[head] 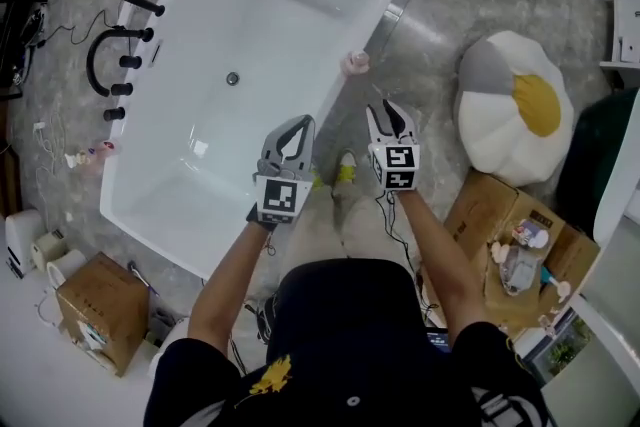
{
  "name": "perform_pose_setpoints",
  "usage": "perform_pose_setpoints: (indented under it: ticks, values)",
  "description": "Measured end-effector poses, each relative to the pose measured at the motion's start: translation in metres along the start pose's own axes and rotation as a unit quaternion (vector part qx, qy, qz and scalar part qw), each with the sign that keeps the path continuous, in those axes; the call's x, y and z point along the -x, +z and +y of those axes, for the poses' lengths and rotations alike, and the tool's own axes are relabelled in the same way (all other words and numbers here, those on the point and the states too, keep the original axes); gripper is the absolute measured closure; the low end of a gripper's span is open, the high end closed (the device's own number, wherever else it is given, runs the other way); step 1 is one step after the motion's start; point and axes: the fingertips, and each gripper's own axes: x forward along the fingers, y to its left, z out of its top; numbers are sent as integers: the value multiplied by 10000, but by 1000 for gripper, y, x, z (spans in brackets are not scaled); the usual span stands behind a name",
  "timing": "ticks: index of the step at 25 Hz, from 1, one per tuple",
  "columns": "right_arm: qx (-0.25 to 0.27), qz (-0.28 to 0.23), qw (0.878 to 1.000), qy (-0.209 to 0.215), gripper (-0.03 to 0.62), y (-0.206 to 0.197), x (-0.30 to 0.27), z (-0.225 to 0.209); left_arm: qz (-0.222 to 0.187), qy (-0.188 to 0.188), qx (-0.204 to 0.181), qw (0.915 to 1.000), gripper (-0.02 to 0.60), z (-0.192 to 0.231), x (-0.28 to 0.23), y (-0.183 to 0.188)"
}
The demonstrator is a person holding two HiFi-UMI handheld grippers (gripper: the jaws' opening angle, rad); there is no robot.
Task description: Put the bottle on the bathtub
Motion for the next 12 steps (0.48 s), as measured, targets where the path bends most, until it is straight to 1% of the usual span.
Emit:
perform_pose_setpoints:
  ticks: [2, 5, 8, 12]
  values:
    - [67, -122, 9999, 22, 495, 15, 31, 3, -42, -46, -25, 10000, 563, -11, 16, 19]
    - [105, -260, 9996, 48, 538, 37, 68, 5, -20, -88, -33, 10000, 563, -23, 36, 43]
    - [95, -364, 9992, 149, 584, 60, 97, 8, -89, -77, -82, 9999, 563, -30, 52, 69]
    - [151, -522, 9980, 328, 592, 94, 134, 11, -251, -54, -255, 9993, 563, -34, 62, 105]
